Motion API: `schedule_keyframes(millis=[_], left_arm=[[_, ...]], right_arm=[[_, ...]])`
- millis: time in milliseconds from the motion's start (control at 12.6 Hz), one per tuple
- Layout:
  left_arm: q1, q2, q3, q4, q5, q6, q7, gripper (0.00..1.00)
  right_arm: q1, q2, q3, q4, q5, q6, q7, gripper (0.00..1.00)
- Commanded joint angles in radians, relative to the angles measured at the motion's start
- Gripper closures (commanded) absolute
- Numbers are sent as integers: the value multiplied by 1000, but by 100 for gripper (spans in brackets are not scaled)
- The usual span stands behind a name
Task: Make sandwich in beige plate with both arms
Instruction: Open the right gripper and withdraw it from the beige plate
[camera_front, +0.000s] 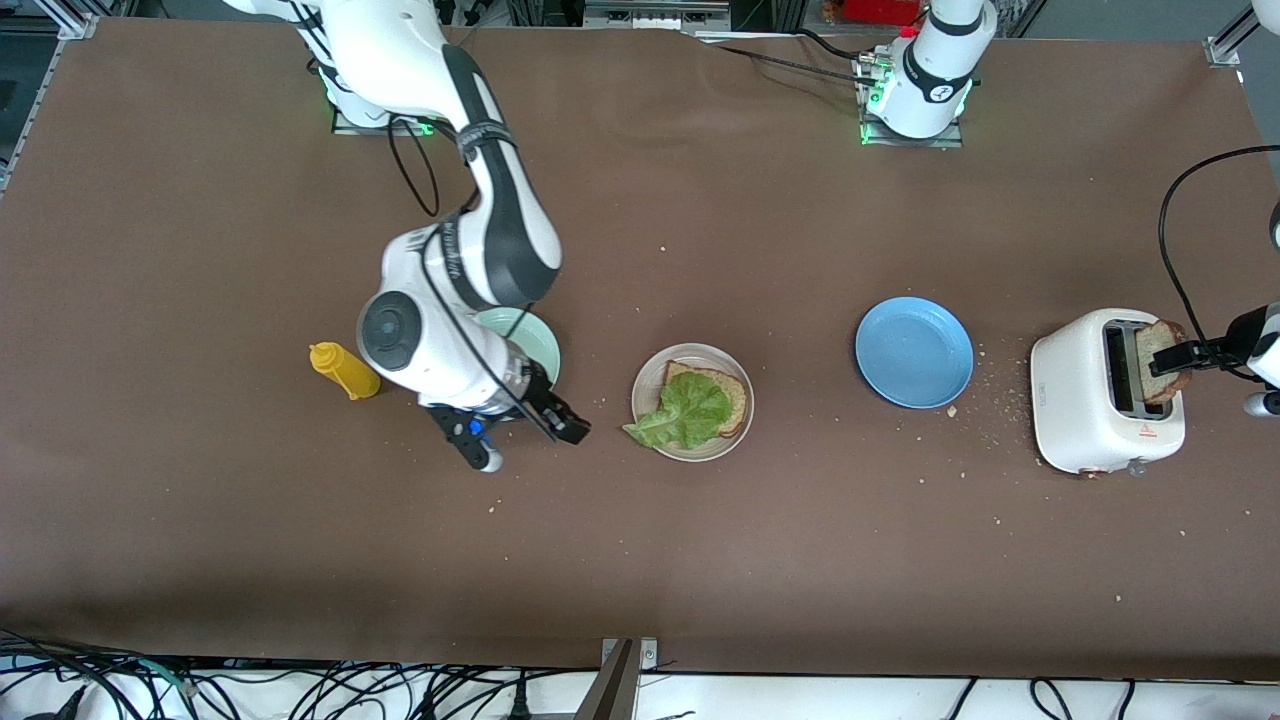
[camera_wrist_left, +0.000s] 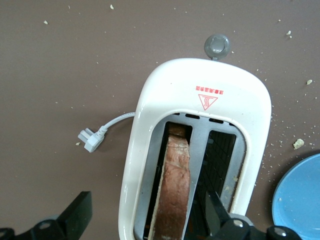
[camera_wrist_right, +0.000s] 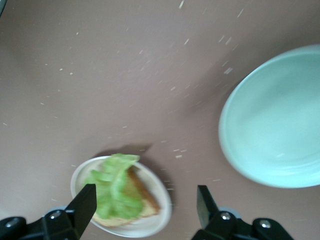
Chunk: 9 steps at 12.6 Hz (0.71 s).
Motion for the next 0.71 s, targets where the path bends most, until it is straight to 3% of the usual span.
schedule_keyframes(millis=[0, 79, 158, 238, 317, 634], left_arm=[[24, -18, -11, -28, -45, 14, 13, 4], [29, -16, -11, -31, -80, 14, 5, 17], [41, -17, -11, -34, -114, 11, 0, 39], [44, -13, -11, -33, -114, 7, 0, 73], [43, -11, -11, -33, -112, -6, 9, 100], [40, 18, -8, 62, -62, -156, 69, 100]], right_arm=[[12, -38, -104, -15, -61, -150, -237, 10], [12, -46, -148, -15, -62, -184, -320, 10], [10, -49, -191, -15, -62, -213, -409, 10], [10, -49, -239, -15, -62, -238, -503, 9], [10, -49, -280, -18, -64, -262, -593, 4], [9, -49, -382, -45, -66, -310, -842, 1]])
